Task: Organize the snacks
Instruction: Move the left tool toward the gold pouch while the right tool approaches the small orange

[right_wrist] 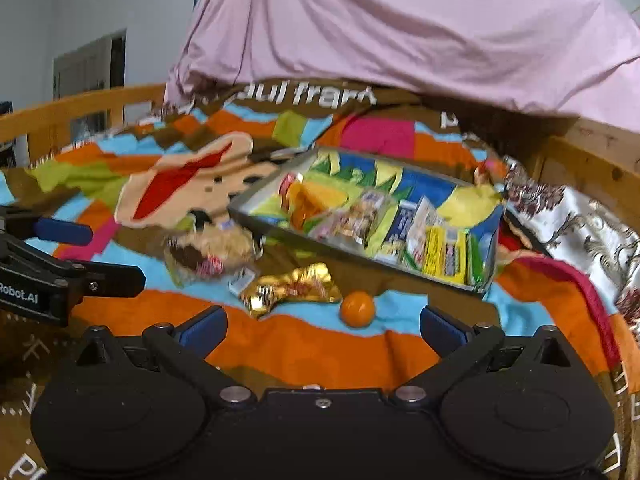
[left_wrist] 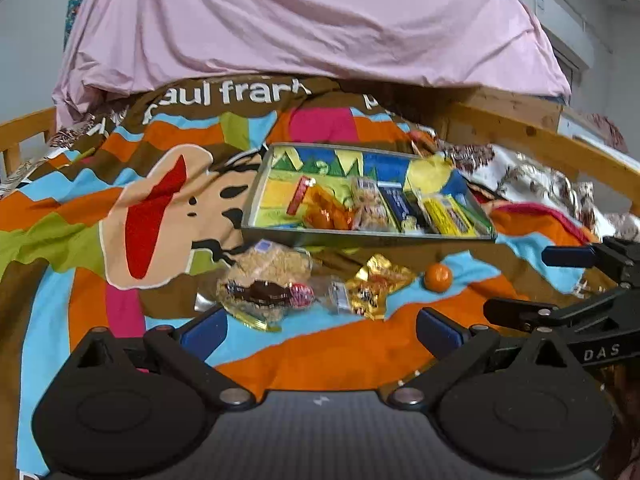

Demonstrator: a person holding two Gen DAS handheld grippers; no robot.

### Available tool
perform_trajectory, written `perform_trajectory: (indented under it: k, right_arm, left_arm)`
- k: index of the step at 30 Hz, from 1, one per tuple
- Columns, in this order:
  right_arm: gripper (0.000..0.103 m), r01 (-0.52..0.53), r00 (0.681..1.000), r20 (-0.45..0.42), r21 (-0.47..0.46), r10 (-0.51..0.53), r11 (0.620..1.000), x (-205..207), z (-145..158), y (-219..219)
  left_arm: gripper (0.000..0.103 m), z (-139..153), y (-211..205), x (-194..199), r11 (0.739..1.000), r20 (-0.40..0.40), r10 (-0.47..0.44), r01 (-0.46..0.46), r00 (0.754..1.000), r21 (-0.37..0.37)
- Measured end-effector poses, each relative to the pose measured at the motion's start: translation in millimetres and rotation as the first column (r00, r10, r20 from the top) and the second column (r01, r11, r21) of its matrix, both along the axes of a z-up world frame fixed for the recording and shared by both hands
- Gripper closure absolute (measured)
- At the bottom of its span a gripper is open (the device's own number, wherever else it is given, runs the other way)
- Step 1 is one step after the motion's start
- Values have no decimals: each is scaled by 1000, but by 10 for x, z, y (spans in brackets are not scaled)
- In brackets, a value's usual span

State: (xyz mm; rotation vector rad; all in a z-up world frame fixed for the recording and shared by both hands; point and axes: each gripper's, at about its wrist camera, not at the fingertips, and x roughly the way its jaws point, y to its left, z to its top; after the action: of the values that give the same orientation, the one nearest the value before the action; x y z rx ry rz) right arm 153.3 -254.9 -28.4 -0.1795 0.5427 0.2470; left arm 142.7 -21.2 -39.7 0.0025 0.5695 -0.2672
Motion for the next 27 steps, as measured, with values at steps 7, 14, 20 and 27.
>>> perform_trajectory:
  k: [7, 14, 20, 27]
  right_arm:
    - [1, 24, 991, -128, -83, -34, 996, 148, -220, 50]
    - [1, 45, 983, -175, -50, -54, 998, 258, -251, -54]
    - [1, -21, 990, -143, -134, 2, 991, 419, -254, -92]
    - [1, -89, 994, -84, -210, 73, 974, 610, -305, -148]
  left_arm:
    - [0, -151, -18, 35, 999, -49, -34, 35, 998, 28]
    - [0, -189, -71, 85, 995, -62, -61, 66, 996, 73]
    - [0, -195, -112, 182, 991, -74, -101, 107, 992, 82]
    - [0, -199, -280, 374, 980, -49, -148, 154, 988, 129]
